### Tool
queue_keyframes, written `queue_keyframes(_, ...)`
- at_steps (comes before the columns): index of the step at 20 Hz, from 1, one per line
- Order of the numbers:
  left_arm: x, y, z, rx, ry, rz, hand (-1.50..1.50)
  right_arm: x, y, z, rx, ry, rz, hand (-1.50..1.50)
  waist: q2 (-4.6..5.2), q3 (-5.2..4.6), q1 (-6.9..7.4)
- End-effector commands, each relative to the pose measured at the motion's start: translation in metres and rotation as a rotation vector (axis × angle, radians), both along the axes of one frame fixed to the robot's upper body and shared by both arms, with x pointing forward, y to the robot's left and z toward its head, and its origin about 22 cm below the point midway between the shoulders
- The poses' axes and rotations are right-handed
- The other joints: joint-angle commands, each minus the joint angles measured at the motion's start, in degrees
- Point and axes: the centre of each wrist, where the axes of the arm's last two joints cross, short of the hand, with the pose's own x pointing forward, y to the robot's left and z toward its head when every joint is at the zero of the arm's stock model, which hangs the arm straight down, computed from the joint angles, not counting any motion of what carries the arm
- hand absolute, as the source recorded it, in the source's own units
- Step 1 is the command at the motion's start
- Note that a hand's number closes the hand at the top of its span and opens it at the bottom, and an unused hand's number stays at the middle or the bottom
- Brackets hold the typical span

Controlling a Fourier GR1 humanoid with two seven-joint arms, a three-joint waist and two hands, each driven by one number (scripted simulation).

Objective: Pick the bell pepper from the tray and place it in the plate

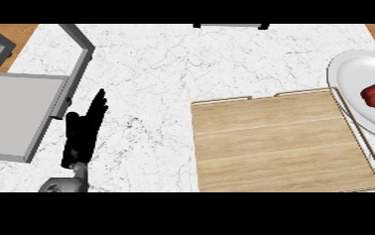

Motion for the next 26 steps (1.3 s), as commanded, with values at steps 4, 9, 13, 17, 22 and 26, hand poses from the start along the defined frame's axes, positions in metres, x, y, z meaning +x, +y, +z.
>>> queue_keyframes(4,0.001,-0.003,0.007,-0.003,0.009,0.02,0.0,-0.012,-0.015,0.001,0.155,-0.11,0.142,-1.5,-0.17,0.04,-0.49)
queue_keyframes(9,-0.006,0.001,-0.006,0.014,0.024,0.026,0.0,0.001,-0.009,0.013,0.482,-0.45,0.14,-1.5,-0.48,0.04,-1.57)
queue_keyframes(13,-0.005,-0.002,-0.002,-0.016,0.015,0.035,0.0,-0.03,-0.039,0.009,0.658,-0.555,0.071,-1.5,-0.23,0.11,-1.33)
queue_keyframes(17,-0.005,-0.005,0.0,-0.01,0.02,0.007,0.0,-0.047,-0.057,0.018,0.728,-0.522,0.065,-1.5,-0.15,0.06,-0.59)
queue_keyframes(22,-0.008,0.013,0.003,-0.006,-0.006,0.025,0.0,-0.066,-0.053,-0.023,0.771,-0.532,0.107,-1.5,-0.09,0.11,-0.42)
queue_keyframes(26,0.007,-0.006,0.019,-0.012,-0.002,0.003,0.0,-0.069,-0.064,-0.003,0.771,-0.543,0.144,-1.5,-0.06,0.16,-0.43)
